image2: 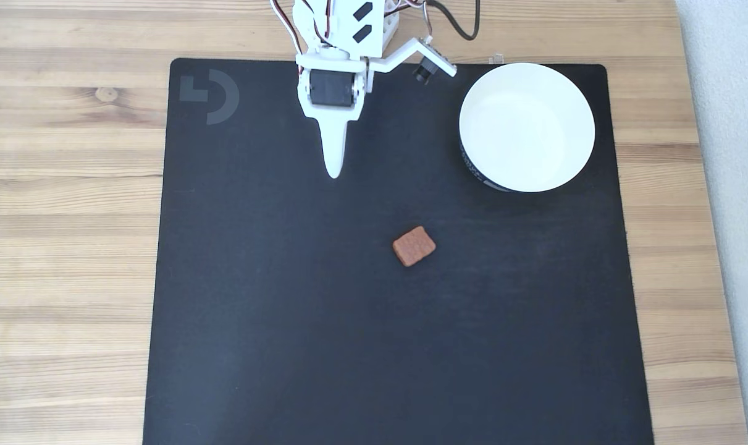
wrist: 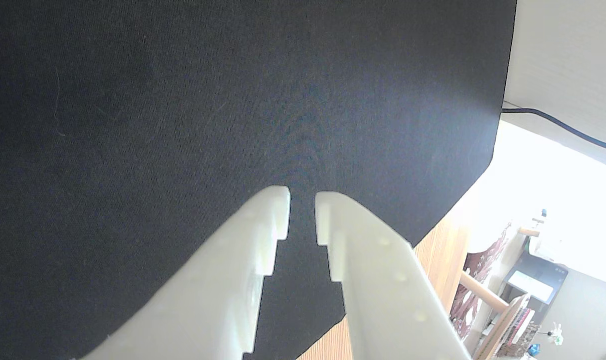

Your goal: Pick up the toy and place it on the plate

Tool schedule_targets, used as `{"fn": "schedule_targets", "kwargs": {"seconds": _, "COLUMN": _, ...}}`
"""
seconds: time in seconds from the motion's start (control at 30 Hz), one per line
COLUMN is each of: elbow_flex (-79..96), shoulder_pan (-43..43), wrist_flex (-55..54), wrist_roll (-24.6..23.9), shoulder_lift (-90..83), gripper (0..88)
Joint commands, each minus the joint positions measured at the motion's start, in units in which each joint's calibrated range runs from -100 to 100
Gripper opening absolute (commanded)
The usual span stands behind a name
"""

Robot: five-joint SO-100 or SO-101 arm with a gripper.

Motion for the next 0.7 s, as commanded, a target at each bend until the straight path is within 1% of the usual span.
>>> {"fn": "schedule_targets", "kwargs": {"seconds": 0.0, "elbow_flex": 0.2, "shoulder_pan": 0.3, "wrist_flex": -0.3, "wrist_roll": -0.1, "shoulder_lift": -0.6, "gripper": 2.6}}
{"fn": "schedule_targets", "kwargs": {"seconds": 0.67, "elbow_flex": 0.2, "shoulder_pan": 0.3, "wrist_flex": -0.3, "wrist_roll": 0.0, "shoulder_lift": -0.6, "gripper": 2.6}}
